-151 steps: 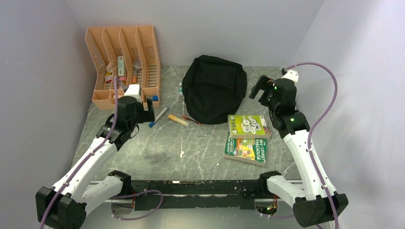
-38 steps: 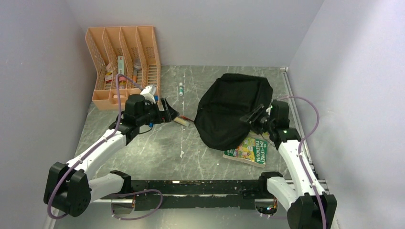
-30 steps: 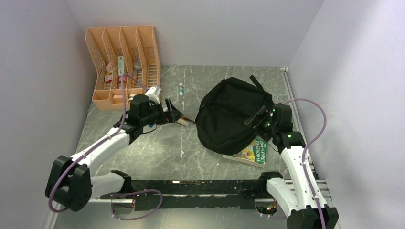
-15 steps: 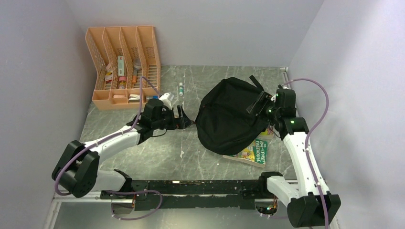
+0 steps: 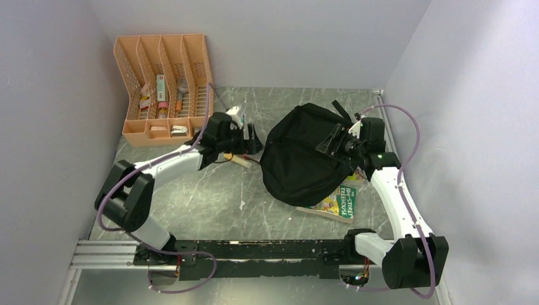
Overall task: Pack the student bag
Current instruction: Place the student bag at the center of the board, then unzip the student bag at the center of the board.
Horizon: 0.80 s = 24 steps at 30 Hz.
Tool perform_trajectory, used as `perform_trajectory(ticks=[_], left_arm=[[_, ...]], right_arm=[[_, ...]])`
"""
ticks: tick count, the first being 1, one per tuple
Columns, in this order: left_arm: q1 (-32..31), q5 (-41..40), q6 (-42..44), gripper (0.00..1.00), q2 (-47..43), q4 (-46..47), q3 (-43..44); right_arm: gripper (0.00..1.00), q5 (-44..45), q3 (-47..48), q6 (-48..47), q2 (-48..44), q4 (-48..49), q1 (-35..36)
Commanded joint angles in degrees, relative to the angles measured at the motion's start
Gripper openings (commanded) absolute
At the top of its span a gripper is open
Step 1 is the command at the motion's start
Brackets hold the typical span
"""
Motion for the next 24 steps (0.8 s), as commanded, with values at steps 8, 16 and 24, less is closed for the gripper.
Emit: perform_trajectory(ticks=[8, 16, 24], left_arm=[[-0.44, -1.28, 12.54, 0.82, 15.33, -13.03, 21.74], [-0.47, -2.23, 16.90, 0.80, 23.82, -16.54, 33.93], [-1.11, 0.52, 20.65, 0.74, 26.57, -17.22, 37.90]], right_arm=[[0.60, -3.05, -6.20, 4.52, -1.16, 7.51, 0.29], [0.57, -3.99, -8.92, 8.41, -1.83, 11.40, 0.38], [0.56, -3.42, -10.24, 9.58, -2.18, 11.74, 0.38]])
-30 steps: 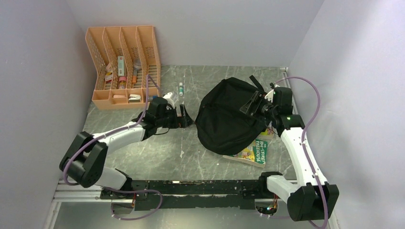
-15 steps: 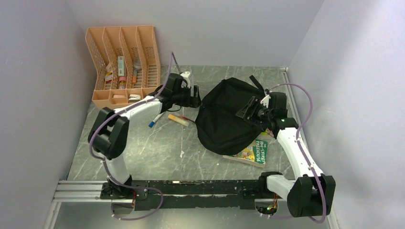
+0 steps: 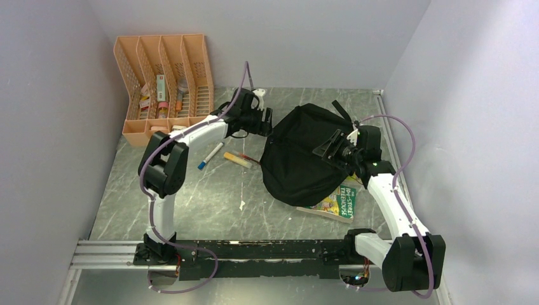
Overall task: Pack the student bag
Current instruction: Unzip the student bag at the center of the board.
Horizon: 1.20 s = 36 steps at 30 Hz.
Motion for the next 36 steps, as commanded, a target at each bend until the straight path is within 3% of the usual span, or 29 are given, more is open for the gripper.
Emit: perform_trajectory(ticks=[1, 9, 19, 28, 36], left_arm=[[-1.66, 2.15, 5.83, 0.74, -0.37, -1.29, 1.92], [-6.64, -8.60, 21.32, 0.72, -1.74, -3.03, 2.17], [-11.22, -16.98, 29.50, 0.57, 3.17, -8.91, 7.99], [-14.05, -16.53, 32.45, 0.44, 6.64, -11.15, 10.91], [-14.80, -15.86, 33.37, 0.41, 8.56, -11.46, 11.03]], right_arm=[[0.56, 0.08, -1.67, 1.25, -1.42, 1.88, 0.22], [0.56, 1.01, -3.98, 1.72, 0.06, 3.29, 0.27], [0.56, 1.44, -7.47, 0.66, -0.01, 3.91, 0.28], [0.54, 1.74, -9.55, 0.03, -0.69, 3.47, 0.27], [0.54, 2.06, -10.23, -0.09, -1.16, 3.10, 0.27]])
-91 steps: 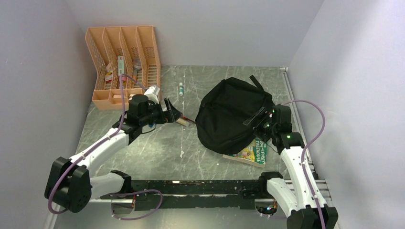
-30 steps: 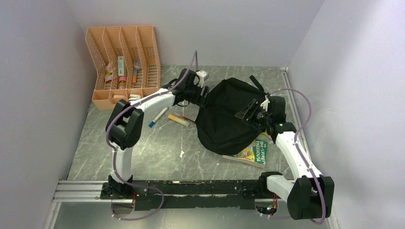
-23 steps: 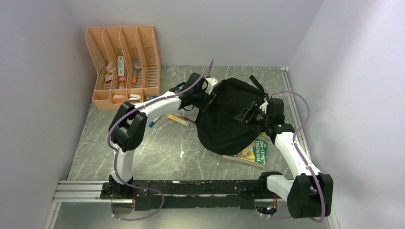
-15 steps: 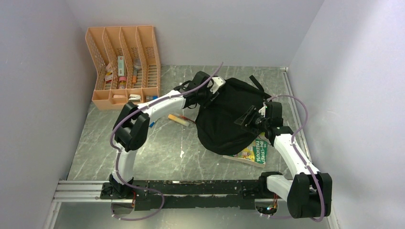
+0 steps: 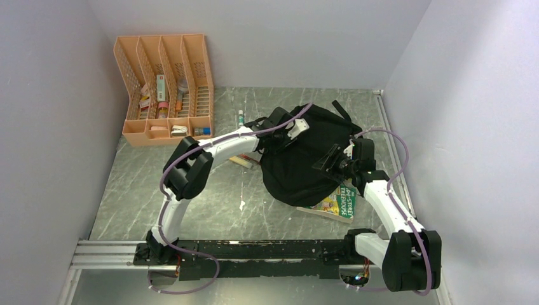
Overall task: Pack the student bag
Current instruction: Unzip the student bag at the center of the board.
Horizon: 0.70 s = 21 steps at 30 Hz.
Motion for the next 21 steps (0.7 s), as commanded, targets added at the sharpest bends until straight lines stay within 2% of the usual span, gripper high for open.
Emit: perform_trajectory(ticks=[1, 9, 12, 15, 21], left_arm=[[-0.37, -0.22, 1.67, 0.41, 1.19, -0.83, 2.02], [-0.36, -3.75, 2.78, 0.48, 3.38, -0.19, 2.50], [-0.40, -3.94, 2.53, 0.46, 4.03, 0.17, 2.95], [-0.47, -5.38, 2.27, 0.40, 4.46, 0.57, 3.42], [-0.50, -9.03, 1.27, 0.09, 3.67, 2.49, 2.63]], right_arm=[[0.54, 0.49, -1.09, -0.50, -1.23, 0.34, 0.22], [0.54, 0.74, -1.11, -0.98, -1.67, -0.61, 0.27], [0.54, 0.85, -1.19, -1.13, -2.01, -1.00, 0.27], [0.54, 0.99, -1.39, -0.96, -2.53, -1.21, 0.27], [0.54, 0.95, -1.96, -0.57, -3.08, -1.20, 0.27]])
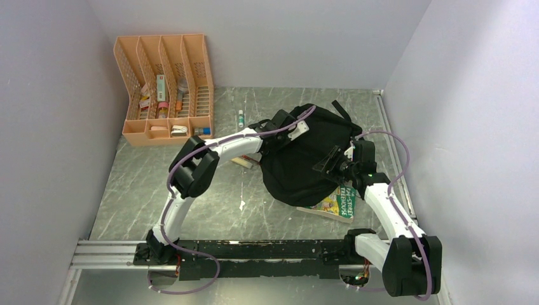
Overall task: Pack the student bag
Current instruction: Unzip the student bag at the center of the board.
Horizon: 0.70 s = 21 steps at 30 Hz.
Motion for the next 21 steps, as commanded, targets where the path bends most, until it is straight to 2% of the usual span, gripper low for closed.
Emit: perform_trajectory(ticks=[1, 11, 21], left_arm=[[-0.24, -4.32, -0.62, 0.06, -0.56, 2.23, 0.65], [-0.13, -0.76, -5.69, 0.05, -8.97, 6.29, -4.13], [5.67, 14.62, -15.44, 0.05, -13.36, 9.92, -9.48]], right_arm=[[0.54, 0.40, -0.83, -0.23, -0.93, -0.47, 0.27], [0.54, 0.53, -1.15, -0.05, -1.05, -0.25, 0.27], [0.54, 0.65, -1.54, -0.10, -1.80, -0.52, 0.25]])
